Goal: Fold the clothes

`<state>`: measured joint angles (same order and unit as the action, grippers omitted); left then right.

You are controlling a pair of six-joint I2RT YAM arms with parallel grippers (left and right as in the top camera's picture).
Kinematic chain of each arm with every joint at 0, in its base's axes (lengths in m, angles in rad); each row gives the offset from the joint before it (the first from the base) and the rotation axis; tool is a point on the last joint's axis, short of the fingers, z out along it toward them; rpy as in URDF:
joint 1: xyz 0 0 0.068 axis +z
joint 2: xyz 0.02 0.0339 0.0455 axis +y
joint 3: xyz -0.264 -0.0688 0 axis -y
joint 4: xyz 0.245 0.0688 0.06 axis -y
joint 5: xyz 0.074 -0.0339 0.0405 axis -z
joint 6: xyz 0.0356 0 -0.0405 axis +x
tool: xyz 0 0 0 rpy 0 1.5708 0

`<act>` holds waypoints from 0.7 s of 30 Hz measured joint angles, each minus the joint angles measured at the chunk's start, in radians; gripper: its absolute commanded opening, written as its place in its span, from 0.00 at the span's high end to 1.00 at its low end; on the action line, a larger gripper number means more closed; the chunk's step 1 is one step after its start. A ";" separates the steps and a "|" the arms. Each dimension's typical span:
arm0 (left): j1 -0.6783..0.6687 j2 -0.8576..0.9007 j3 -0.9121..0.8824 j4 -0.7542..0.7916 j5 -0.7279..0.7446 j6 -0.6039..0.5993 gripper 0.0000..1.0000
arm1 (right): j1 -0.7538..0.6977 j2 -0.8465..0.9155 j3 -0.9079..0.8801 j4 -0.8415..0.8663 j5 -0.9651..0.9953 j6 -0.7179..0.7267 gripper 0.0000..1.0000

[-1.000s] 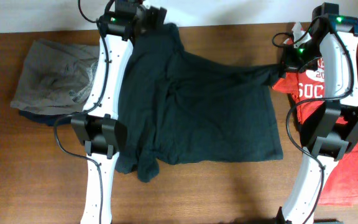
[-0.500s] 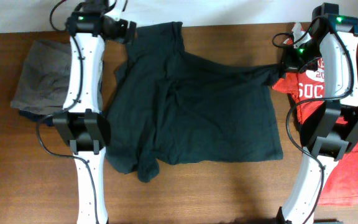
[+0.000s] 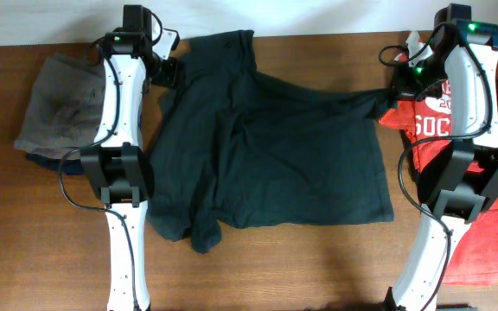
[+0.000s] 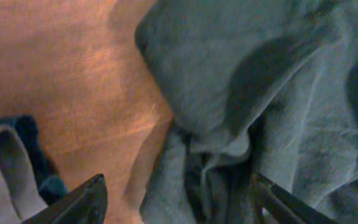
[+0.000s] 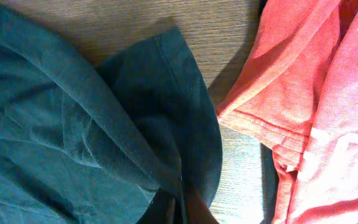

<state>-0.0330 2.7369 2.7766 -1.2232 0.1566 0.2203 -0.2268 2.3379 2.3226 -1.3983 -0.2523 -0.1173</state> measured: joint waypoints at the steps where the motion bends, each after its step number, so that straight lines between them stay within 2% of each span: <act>1: 0.001 0.000 0.000 -0.014 -0.013 0.000 0.33 | 0.000 0.000 0.000 0.000 0.000 0.000 0.96; 8: 0.013 0.001 0.000 -0.089 -0.098 0.001 0.37 | 0.000 0.000 0.000 0.000 0.000 0.000 0.96; 13: 0.019 0.013 0.000 -0.102 -0.092 0.020 0.44 | 0.000 0.000 0.000 0.000 0.000 0.000 0.96; 21: 0.013 0.075 0.000 -0.085 -0.080 0.027 0.48 | 0.000 0.000 0.000 0.001 0.000 0.000 0.96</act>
<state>-0.0204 2.8117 2.7766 -1.3083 0.0765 0.2470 -0.2268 2.3379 2.3226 -1.3975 -0.2523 -0.1173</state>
